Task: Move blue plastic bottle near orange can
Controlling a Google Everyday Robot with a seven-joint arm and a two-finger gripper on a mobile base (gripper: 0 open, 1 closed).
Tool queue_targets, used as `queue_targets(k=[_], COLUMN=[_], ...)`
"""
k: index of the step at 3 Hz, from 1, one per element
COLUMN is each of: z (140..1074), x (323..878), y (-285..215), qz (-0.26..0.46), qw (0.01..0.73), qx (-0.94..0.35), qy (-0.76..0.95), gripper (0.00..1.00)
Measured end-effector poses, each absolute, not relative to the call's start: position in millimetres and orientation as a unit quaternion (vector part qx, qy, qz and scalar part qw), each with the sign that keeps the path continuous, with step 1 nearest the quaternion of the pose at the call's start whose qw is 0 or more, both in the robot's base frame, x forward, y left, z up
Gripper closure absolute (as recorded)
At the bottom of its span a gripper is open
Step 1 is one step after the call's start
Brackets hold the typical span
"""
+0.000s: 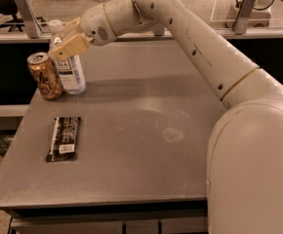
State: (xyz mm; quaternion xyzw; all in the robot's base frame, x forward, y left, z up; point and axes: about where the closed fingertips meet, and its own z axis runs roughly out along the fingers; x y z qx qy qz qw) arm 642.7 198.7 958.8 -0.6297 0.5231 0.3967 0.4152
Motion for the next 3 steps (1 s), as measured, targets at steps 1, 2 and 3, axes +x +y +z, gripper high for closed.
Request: queue_targets(k=[1, 2, 3], z=[958, 958, 966], x=[642, 642, 638], y=[201, 186, 147], qz=[0.398, 0.394, 0.368], qw=[0.414, 0.42, 0.448], qx=[-0.631, -0.628, -0.614], qy=[0.522, 0.523, 0.536], gripper=[0.0, 0.0, 0.0])
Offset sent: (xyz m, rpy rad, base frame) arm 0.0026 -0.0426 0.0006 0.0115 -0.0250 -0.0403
